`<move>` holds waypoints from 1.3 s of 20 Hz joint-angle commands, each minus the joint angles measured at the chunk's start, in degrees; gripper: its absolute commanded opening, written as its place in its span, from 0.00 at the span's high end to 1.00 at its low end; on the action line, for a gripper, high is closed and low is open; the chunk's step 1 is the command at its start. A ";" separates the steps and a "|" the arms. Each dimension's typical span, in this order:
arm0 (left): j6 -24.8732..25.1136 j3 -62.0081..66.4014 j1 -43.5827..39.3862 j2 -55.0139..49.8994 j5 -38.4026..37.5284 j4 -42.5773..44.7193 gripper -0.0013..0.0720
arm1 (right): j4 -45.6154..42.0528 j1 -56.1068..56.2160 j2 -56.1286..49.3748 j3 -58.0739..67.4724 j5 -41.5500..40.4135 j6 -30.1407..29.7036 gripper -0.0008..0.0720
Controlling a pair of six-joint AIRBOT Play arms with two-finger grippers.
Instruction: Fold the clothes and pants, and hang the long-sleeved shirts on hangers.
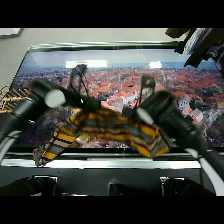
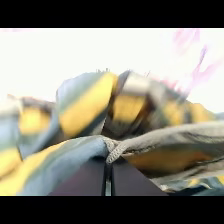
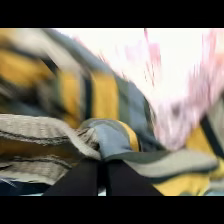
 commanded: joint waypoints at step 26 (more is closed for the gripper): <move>-7.10 10.78 0.57 7.06 -11.08 -1.11 0.96 | -7.17 -1.92 5.07 24.09 11.76 -17.88 0.95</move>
